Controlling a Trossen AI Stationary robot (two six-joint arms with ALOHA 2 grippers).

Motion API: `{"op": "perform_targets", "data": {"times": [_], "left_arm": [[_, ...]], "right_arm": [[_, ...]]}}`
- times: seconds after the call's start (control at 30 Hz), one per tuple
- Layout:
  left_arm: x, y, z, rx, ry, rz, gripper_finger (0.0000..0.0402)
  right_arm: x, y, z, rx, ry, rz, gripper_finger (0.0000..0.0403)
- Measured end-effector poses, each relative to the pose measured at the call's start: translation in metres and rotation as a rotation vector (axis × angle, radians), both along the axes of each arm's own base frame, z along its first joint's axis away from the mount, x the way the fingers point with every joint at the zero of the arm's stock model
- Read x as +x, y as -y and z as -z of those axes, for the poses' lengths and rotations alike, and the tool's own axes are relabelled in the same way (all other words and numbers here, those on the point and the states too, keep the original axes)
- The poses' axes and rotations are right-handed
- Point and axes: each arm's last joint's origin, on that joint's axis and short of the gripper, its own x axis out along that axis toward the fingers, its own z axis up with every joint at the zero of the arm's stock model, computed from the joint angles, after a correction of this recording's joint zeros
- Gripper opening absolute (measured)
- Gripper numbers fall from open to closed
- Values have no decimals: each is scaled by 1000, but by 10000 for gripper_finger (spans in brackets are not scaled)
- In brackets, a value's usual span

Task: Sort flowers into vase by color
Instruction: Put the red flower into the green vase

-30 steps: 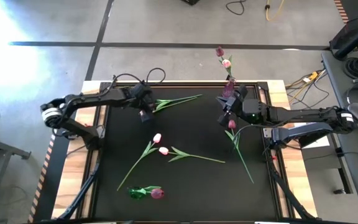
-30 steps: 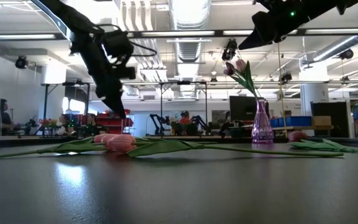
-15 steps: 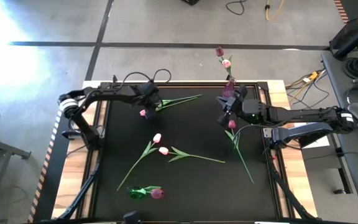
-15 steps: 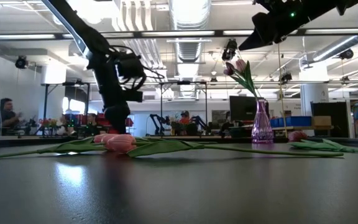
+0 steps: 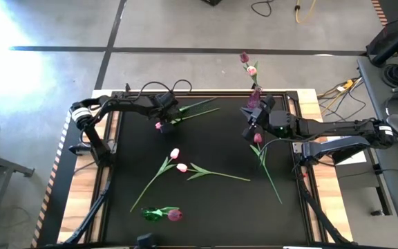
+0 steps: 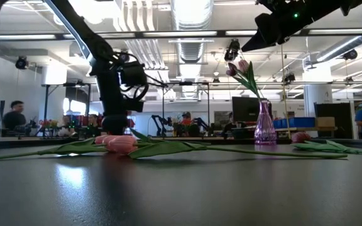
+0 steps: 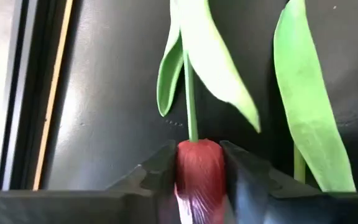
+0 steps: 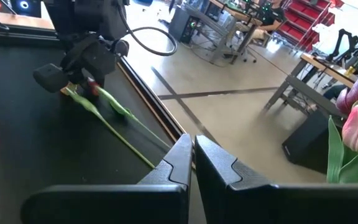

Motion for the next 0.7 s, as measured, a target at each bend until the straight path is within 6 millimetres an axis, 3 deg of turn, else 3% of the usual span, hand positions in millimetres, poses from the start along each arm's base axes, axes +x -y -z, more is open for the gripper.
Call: {"op": "perform_targets", "data": {"times": [0.2, 0.37, 0.7], "left_arm": [[-7, 3, -7, 20, -56, -16, 28], [-15, 9, -27, 41, -48, -27, 16], [-47, 31, -103, 87, 87, -135, 26]], "right_arm": [[0, 0, 0, -2, -2, -1, 13], [0, 0, 0, -9, -8, -3, 13], [2, -7, -6, -64, -13, -21, 13]]}}
